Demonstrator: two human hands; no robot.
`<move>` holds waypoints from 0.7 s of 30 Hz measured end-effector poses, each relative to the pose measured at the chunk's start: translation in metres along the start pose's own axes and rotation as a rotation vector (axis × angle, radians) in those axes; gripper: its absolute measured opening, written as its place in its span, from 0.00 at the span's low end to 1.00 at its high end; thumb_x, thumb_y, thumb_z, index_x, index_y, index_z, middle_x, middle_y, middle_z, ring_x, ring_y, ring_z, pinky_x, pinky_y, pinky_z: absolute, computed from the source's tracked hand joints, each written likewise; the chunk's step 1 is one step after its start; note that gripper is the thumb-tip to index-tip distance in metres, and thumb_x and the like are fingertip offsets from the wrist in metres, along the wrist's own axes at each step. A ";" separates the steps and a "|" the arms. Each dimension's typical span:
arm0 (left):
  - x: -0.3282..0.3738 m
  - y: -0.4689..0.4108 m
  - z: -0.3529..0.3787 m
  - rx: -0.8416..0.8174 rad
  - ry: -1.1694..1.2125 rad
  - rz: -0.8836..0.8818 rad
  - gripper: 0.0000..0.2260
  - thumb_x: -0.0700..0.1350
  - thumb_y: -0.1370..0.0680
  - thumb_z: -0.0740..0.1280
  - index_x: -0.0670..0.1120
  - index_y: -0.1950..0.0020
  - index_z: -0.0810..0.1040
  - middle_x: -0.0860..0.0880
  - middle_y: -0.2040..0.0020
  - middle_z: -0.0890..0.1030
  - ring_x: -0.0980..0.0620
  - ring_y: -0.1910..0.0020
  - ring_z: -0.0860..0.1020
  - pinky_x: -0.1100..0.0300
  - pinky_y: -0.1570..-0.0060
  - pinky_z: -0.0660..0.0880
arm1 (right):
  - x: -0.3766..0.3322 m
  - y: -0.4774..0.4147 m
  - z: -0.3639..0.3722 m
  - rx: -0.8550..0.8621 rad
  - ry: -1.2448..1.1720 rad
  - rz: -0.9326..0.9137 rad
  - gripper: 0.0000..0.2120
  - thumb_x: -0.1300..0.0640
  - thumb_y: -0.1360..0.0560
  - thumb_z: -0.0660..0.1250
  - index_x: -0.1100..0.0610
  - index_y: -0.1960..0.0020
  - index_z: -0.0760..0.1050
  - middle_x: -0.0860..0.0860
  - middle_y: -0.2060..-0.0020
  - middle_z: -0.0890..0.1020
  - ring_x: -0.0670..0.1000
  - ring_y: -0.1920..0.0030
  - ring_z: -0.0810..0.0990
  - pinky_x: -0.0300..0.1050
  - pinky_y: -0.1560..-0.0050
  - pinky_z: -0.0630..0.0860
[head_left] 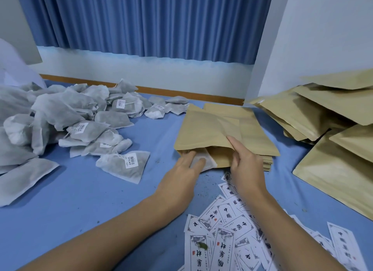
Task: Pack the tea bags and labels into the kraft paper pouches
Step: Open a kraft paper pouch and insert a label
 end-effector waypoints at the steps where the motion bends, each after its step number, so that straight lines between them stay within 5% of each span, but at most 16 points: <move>1: -0.001 -0.002 -0.001 0.003 0.016 -0.012 0.21 0.29 0.26 0.62 0.47 0.38 0.69 0.49 0.39 0.67 0.47 0.41 0.69 0.48 0.52 0.75 | 0.000 0.000 0.000 -0.002 0.004 0.003 0.24 0.68 0.21 0.62 0.49 0.30 0.77 0.38 0.72 0.68 0.42 0.74 0.69 0.34 0.63 0.65; 7: 0.011 -0.023 0.000 0.092 0.179 0.039 0.22 0.29 0.25 0.61 0.45 0.34 0.73 0.47 0.41 0.75 0.45 0.41 0.74 0.47 0.50 0.76 | -0.002 0.001 0.000 0.004 -0.004 -0.021 0.24 0.68 0.21 0.63 0.49 0.30 0.77 0.50 0.67 0.77 0.51 0.70 0.73 0.35 0.60 0.70; 11: 0.015 -0.061 0.026 -0.089 0.225 -0.008 0.29 0.30 0.26 0.60 0.47 0.27 0.67 0.44 0.36 0.76 0.41 0.37 0.75 0.47 0.41 0.74 | -0.012 0.004 0.004 -0.043 -0.058 -0.086 0.24 0.68 0.21 0.61 0.49 0.30 0.76 0.47 0.65 0.77 0.40 0.67 0.76 0.30 0.56 0.67; 16: -0.006 -0.110 0.042 -0.241 0.376 -0.326 0.14 0.49 0.16 0.58 0.49 0.31 0.71 0.48 0.34 0.73 0.46 0.33 0.70 0.53 0.30 0.64 | -0.021 0.005 -0.001 0.008 -0.096 -0.141 0.27 0.72 0.24 0.62 0.52 0.30 0.76 0.46 0.60 0.79 0.40 0.62 0.71 0.23 0.56 0.64; 21: -0.017 -0.133 0.046 -0.379 0.297 -0.440 0.15 0.51 0.16 0.59 0.47 0.31 0.70 0.45 0.33 0.72 0.46 0.33 0.69 0.55 0.33 0.62 | -0.019 0.004 -0.001 0.015 -0.124 -0.143 0.26 0.70 0.23 0.62 0.52 0.28 0.75 0.50 0.59 0.82 0.51 0.62 0.76 0.40 0.55 0.73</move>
Point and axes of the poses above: each hand's wrist, its own y-axis away from the middle knuckle, its own z-axis out of the palm, x = y × z, the point moved 8 cm from there along -y, towards the middle knuckle
